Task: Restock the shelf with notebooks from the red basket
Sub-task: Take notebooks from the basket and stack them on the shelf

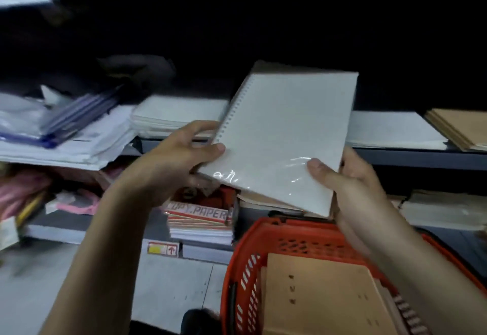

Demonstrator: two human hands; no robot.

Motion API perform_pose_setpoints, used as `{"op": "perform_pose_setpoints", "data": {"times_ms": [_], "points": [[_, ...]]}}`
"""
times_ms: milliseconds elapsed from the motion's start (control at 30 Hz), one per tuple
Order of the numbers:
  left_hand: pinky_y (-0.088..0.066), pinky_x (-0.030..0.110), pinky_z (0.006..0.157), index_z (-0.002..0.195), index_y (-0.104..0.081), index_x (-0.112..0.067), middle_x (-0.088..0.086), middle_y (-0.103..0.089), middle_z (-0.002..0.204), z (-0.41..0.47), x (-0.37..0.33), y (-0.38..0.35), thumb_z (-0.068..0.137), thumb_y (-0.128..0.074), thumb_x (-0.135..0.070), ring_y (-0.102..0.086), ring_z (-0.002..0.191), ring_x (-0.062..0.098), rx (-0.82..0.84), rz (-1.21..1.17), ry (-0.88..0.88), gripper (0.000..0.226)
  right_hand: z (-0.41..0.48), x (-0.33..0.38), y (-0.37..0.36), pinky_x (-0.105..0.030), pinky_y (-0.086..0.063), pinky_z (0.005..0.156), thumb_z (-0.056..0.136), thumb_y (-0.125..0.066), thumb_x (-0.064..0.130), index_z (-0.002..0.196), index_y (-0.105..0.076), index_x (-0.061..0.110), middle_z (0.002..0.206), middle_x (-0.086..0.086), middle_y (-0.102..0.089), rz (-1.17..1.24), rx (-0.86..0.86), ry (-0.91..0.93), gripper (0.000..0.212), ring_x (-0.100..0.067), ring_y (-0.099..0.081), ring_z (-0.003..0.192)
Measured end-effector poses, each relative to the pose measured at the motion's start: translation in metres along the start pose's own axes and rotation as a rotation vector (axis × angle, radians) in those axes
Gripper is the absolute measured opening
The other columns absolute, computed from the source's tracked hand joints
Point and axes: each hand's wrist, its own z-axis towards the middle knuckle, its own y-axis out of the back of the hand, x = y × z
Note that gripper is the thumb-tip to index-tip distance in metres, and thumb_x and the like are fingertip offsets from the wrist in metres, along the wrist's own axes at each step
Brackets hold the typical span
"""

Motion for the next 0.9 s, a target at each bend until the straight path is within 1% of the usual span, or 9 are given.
{"op": "perform_pose_setpoints", "data": {"times_ms": [100,267,333,400,500,600,733,833,900], "points": [[-0.054,0.020,0.057,0.118,-0.061,-0.027,-0.001,-0.075,0.088,0.012,0.003,0.017,0.096,-0.056,-0.006,-0.068,0.070,0.007,-0.232,-0.019,-0.181,0.031,0.039,0.010,-0.028,-0.041,-0.051,0.099,0.097,-0.056,0.010,0.120,-0.060,0.022,0.113,0.007,-0.073,-0.020,0.016,-0.010,0.027,-0.012,-0.068,0.106],[-0.047,0.012,0.059,0.127,-0.063,-0.020,0.001,-0.070,0.098,0.034,0.013,0.046,0.095,-0.058,-0.017,-0.060,0.065,-0.001,-0.615,0.088,-0.311,0.032,0.104,0.005,-0.085,-0.039,-0.054,0.094,0.095,-0.063,0.020,0.115,-0.063,0.018,0.107,0.003,-0.073,-0.149,0.021,0.009,0.020,-0.016,-0.069,0.100],[-0.052,0.017,0.067,0.124,-0.064,-0.024,-0.001,-0.070,0.098,0.041,0.019,0.056,0.092,-0.060,-0.024,-0.064,0.073,0.003,-0.747,0.104,-0.255,0.033,0.120,-0.004,-0.105,-0.033,-0.054,0.087,0.092,-0.065,0.028,0.108,-0.066,0.016,0.101,0.003,-0.072,-0.251,0.002,0.013,0.020,-0.017,-0.068,0.098],[-0.054,0.028,0.085,0.118,-0.068,-0.025,-0.001,-0.071,0.101,0.047,0.026,0.064,0.085,-0.061,-0.030,-0.067,0.091,0.015,-0.893,0.131,-0.205,0.033,0.126,-0.016,-0.118,-0.031,-0.052,0.082,0.089,-0.067,0.033,0.106,-0.066,0.015,0.099,0.004,-0.071,-0.345,0.006,-0.013,0.024,-0.017,-0.067,0.098],[-0.043,0.023,0.092,0.112,-0.069,-0.024,0.002,-0.068,0.111,0.049,0.034,0.069,0.087,-0.063,-0.028,-0.060,0.103,0.017,-1.034,0.231,-0.169,0.026,0.112,-0.032,-0.122,-0.034,-0.053,0.093,0.075,-0.074,0.043,0.120,-0.061,0.028,0.113,0.011,-0.068,-0.459,0.074,0.016,0.049,-0.009,-0.066,0.103],[-0.047,0.036,0.096,0.114,-0.065,-0.032,0.001,-0.064,0.118,0.053,0.040,0.080,0.086,-0.056,-0.041,-0.058,0.107,0.020,-1.004,0.240,-0.210,0.031,0.095,-0.032,-0.118,-0.028,-0.042,0.104,0.066,-0.073,0.060,0.147,-0.037,0.034,0.139,0.016,-0.047,-0.686,0.121,0.077,0.092,-0.006,-0.050,0.125],[-0.040,0.037,0.108,0.135,-0.055,-0.023,-0.007,-0.057,0.134,0.058,0.048,0.091,0.095,-0.047,-0.037,-0.051,0.126,0.013,-0.769,-0.085,-0.218,0.044,0.093,-0.028,-0.116,-0.020,-0.023,0.108,0.083,-0.071,0.048,0.156,-0.020,0.026,0.158,0.013,-0.026,-0.790,0.128,0.108,0.091,-0.007,-0.027,0.144],[-0.037,0.044,0.112,0.137,-0.054,-0.021,-0.005,-0.058,0.135,0.056,0.054,0.095,0.098,-0.040,-0.035,-0.052,0.126,0.013,-0.751,-0.043,-0.267,0.043,0.104,-0.025,-0.123,-0.017,-0.021,0.104,0.085,-0.070,0.046,0.156,-0.019,0.025,0.159,0.011,-0.026,-0.799,0.154,0.108,0.090,-0.008,-0.026,0.145],[-0.038,0.042,0.112,0.136,-0.054,-0.022,-0.004,-0.059,0.134,0.055,0.057,0.097,0.100,-0.037,-0.035,-0.053,0.126,0.013,-0.736,-0.011,-0.304,0.043,0.111,-0.024,-0.129,-0.015,-0.024,0.099,0.086,-0.069,0.045,0.156,-0.019,0.022,0.157,0.010,-0.031,-0.808,0.157,0.113,0.089,-0.009,-0.032,0.142]]}}
